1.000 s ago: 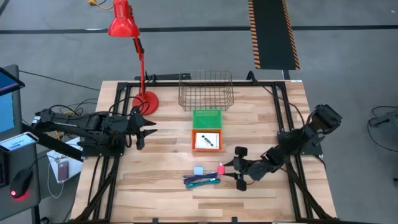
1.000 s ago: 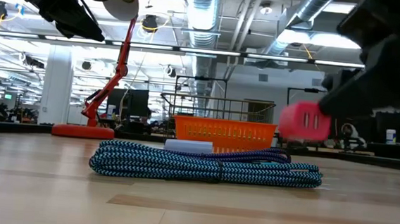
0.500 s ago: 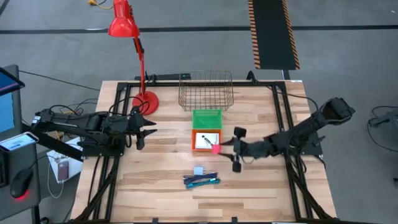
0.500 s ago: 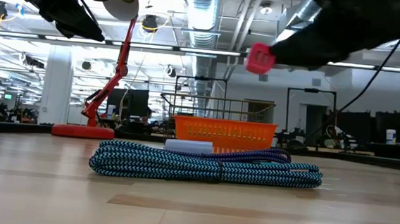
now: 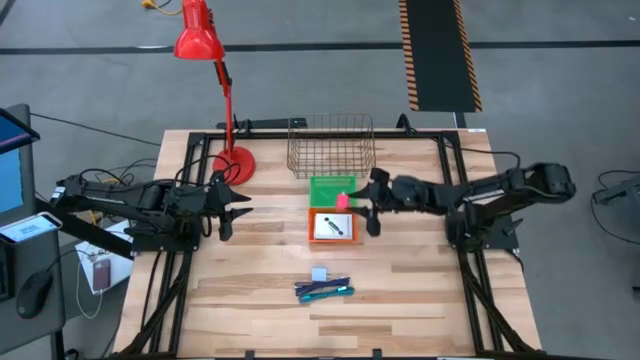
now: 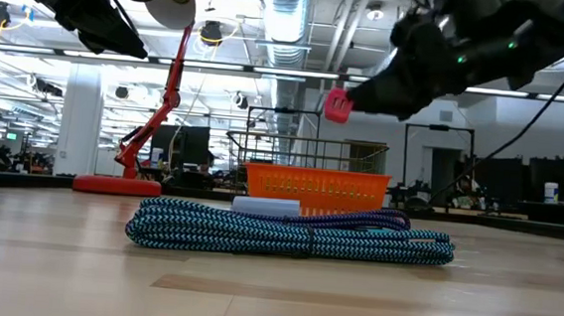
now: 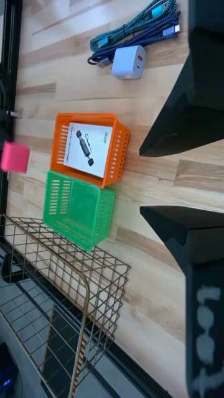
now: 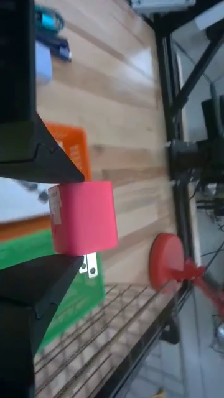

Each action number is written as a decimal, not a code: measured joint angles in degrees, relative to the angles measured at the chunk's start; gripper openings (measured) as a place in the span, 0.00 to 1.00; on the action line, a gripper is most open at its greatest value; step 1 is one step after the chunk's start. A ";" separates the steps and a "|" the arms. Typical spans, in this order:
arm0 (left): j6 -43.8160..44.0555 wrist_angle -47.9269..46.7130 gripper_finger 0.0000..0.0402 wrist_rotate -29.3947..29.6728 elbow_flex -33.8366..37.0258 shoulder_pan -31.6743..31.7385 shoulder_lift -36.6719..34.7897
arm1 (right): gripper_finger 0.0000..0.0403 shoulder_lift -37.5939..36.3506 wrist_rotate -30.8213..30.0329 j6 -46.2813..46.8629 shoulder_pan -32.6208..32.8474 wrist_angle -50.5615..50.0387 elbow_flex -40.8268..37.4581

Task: Pick and place items into bin
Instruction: Put the pink charger adapter into the green basket, then put the blue charger adapter into the green basket

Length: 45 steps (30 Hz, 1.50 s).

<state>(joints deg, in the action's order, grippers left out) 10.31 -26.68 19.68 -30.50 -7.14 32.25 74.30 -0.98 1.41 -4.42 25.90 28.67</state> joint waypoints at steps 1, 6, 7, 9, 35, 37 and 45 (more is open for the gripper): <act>0.00 0.00 0.32 0.00 0.00 0.00 0.00 | 0.39 0.00 1.06 0.00 -1.44 -0.49 0.00; 0.00 0.00 0.32 0.00 0.00 -0.01 0.01 | 0.39 0.00 6.33 0.02 -6.96 -1.24 0.00; 0.00 0.00 0.32 0.00 0.00 -0.01 0.01 | 0.39 0.00 6.93 0.03 -7.65 -1.54 0.00; 0.00 -0.02 0.32 0.00 0.00 -0.01 0.02 | 0.39 0.00 7.46 0.02 -8.73 -2.14 0.00; 0.00 0.00 0.32 0.00 0.00 0.00 0.02 | 0.49 0.02 6.54 0.39 -10.09 -1.39 0.00; 0.00 0.00 0.32 0.00 0.00 -0.01 0.02 | 0.48 -0.28 6.78 1.43 -9.57 -0.98 0.00; 0.02 -0.01 0.32 0.02 0.00 -0.01 0.01 | 0.46 -7.32 7.11 6.26 -2.77 -7.97 0.03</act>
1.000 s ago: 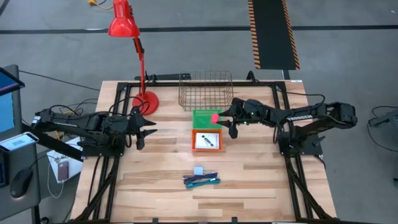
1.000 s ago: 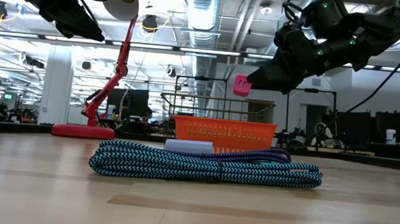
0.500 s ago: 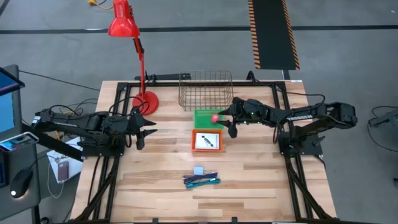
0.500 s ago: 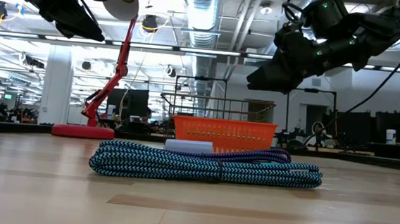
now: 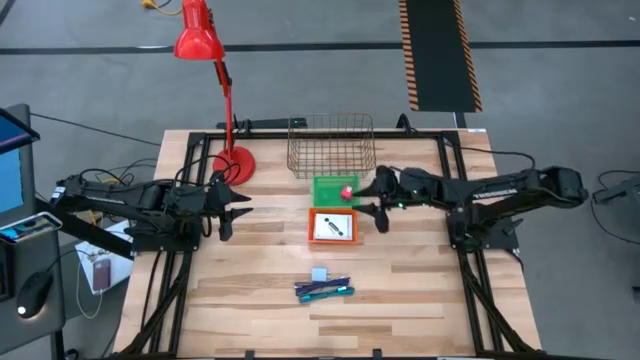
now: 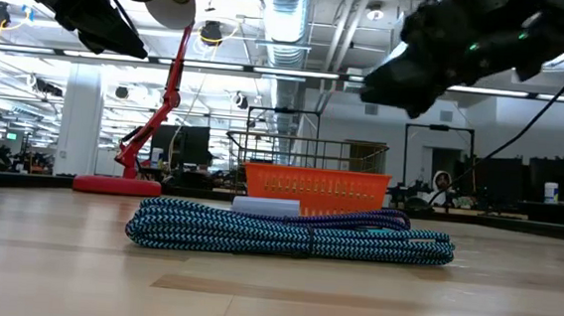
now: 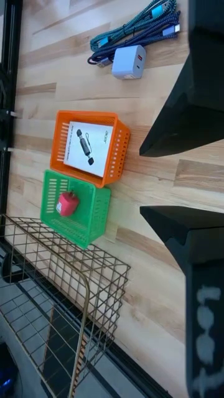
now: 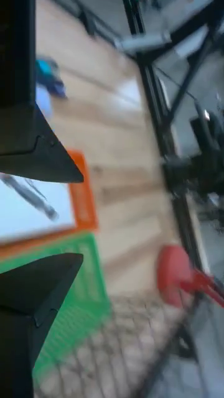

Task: Pick and place items into bin
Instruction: Put the blue charger adapter into the green basket

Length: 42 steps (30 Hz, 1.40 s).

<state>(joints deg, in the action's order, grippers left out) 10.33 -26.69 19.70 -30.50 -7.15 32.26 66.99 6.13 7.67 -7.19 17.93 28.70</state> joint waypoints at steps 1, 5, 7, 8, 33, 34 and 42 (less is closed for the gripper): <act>-0.02 0.01 0.32 0.00 0.00 -0.01 0.01 | 0.46 -1.35 0.01 1.32 1.22 -2.57 0.01; -0.02 0.01 0.32 0.00 0.00 -0.01 0.00 | 0.46 -6.10 0.02 9.93 7.18 -15.05 0.01; 0.00 0.01 0.32 0.00 0.00 0.01 -0.01 | 0.46 -7.51 0.06 14.70 10.98 -21.75 0.01; -0.02 0.00 0.32 0.02 0.00 0.01 0.01 | 0.46 -7.82 0.01 17.04 13.05 -24.64 0.01; -0.01 0.27 0.32 0.09 0.00 0.00 -0.01 | 0.46 2.24 -26.52 48.04 45.08 -30.54 -0.05; 0.00 0.26 0.32 0.09 0.00 0.01 0.01 | 0.46 3.26 -27.45 48.89 45.08 -30.41 -0.05; -0.48 0.69 0.32 0.11 0.00 -0.01 -0.01 | 0.46 11.86 -32.93 49.93 44.02 -23.83 -0.05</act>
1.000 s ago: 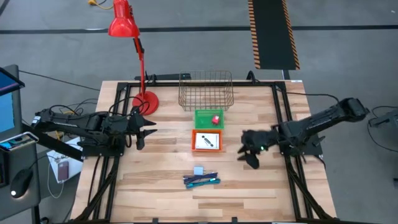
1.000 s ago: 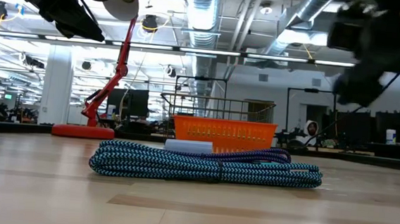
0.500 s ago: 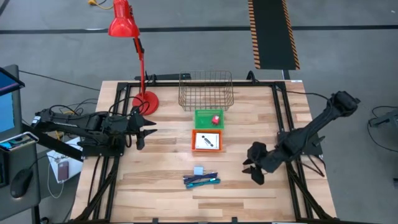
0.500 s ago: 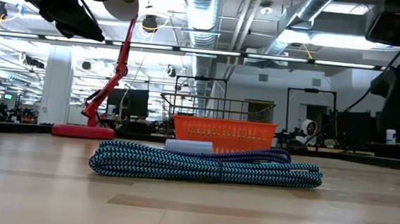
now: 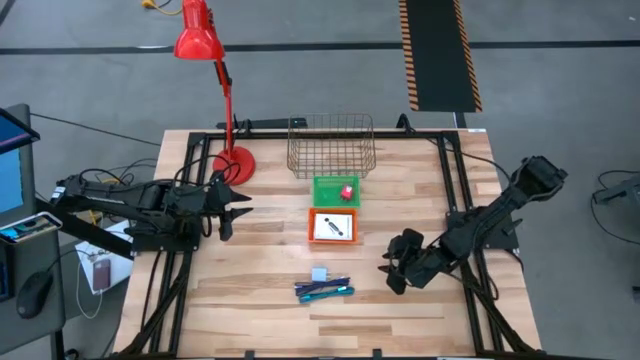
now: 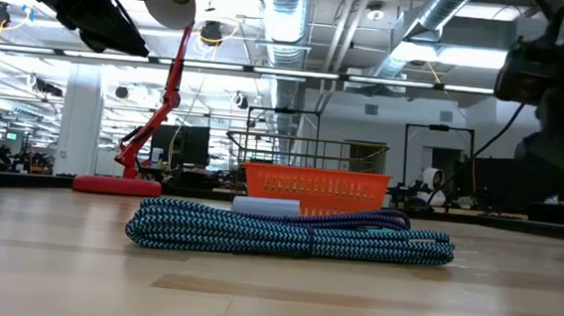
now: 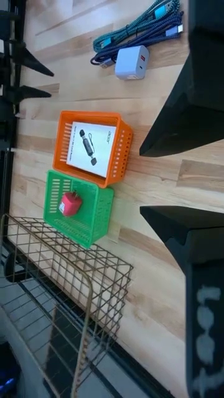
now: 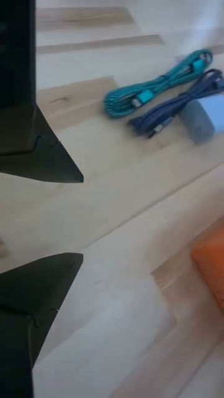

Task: Pick and place items into bin
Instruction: Put the blue charger adapter into the green basket

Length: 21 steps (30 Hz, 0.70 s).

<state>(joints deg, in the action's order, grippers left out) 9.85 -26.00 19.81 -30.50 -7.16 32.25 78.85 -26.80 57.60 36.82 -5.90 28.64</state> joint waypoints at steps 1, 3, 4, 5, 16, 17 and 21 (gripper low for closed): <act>-1.21 0.14 0.32 0.04 0.00 0.01 0.00 | 0.46 0.92 -0.12 0.00 -0.21 1.31 0.00; -3.13 0.17 0.32 0.21 0.00 0.00 0.02 | 0.46 2.52 -0.12 -0.02 -0.58 3.04 0.00; -3.19 0.36 0.32 0.38 0.00 0.00 0.02 | 0.46 3.01 -0.12 -0.02 -0.73 3.57 0.00; -3.11 0.98 0.32 0.37 0.00 0.02 0.02 | 0.46 3.46 -0.10 0.02 -0.87 4.05 0.00; -2.53 16.03 0.34 -8.67 -0.13 -3.03 13.76 | 0.46 2.50 1.53 -0.96 -0.97 0.12 0.02; -2.53 16.73 0.34 -8.78 -0.69 -3.61 16.54 | 0.46 2.34 1.44 -0.97 -0.97 -0.39 0.02; -2.53 17.52 0.38 -9.08 -5.24 -6.41 27.24 | 0.46 2.12 1.34 -1.01 -0.97 -0.65 0.02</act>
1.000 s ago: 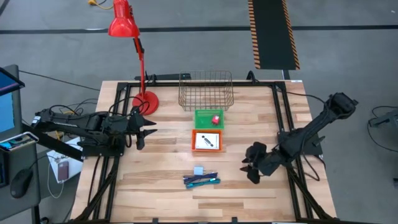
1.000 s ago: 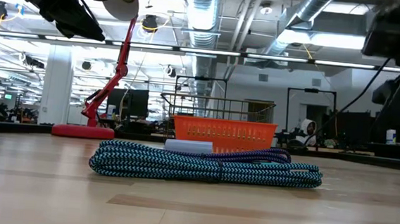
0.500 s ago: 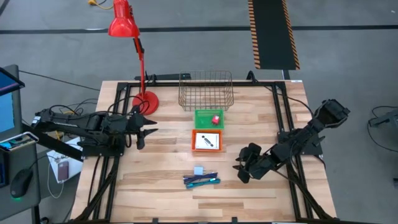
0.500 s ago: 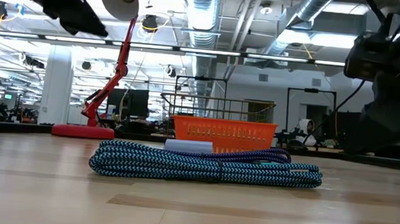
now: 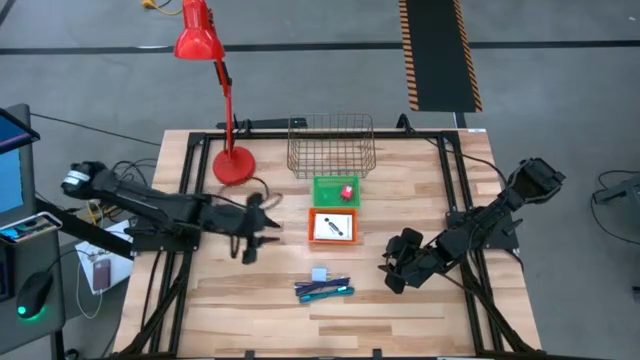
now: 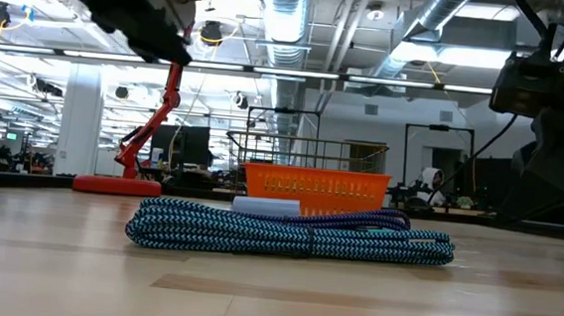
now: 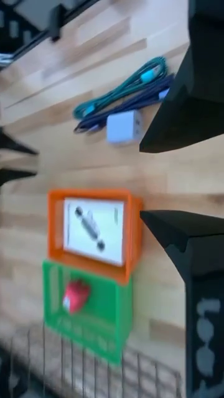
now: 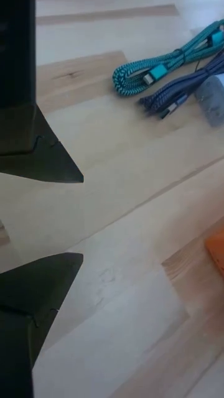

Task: Pick and place items into bin
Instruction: Put the blue charger adapter into the green basket

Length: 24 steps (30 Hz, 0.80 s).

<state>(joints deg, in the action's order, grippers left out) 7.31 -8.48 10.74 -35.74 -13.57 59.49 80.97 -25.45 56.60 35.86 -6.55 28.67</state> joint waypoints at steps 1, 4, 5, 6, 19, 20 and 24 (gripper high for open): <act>0.00 0.09 0.39 -0.10 -1.36 -0.82 2.76 | 0.46 0.00 0.00 -0.02 0.00 0.04 0.00; 0.12 -0.01 0.42 -0.47 -5.74 -3.12 9.74 | 0.46 0.00 -0.02 -0.06 0.00 0.02 0.00; 0.33 0.05 0.44 -0.49 -7.38 -3.81 11.93 | 0.46 0.00 -0.02 -0.08 0.00 0.02 0.00; 0.58 -0.11 0.45 -0.49 -8.91 -4.47 13.97 | 0.46 0.00 -0.04 -0.18 0.00 0.02 0.00; 7.30 -9.97 0.47 1.35 -28.63 -8.98 37.27 | 0.46 0.00 0.59 -1.78 0.32 -0.74 0.00; 7.54 -10.45 0.47 1.37 -29.78 -9.08 38.46 | 0.46 0.00 0.70 -2.14 0.47 -0.73 0.00; 8.52 -12.32 0.47 1.49 -33.76 -9.37 42.56 | 0.46 0.00 1.33 -2.60 0.87 -0.74 0.00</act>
<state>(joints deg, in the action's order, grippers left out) 15.83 -20.79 12.23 -69.50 -22.94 102.05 80.97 -24.12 54.00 36.72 -7.29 28.67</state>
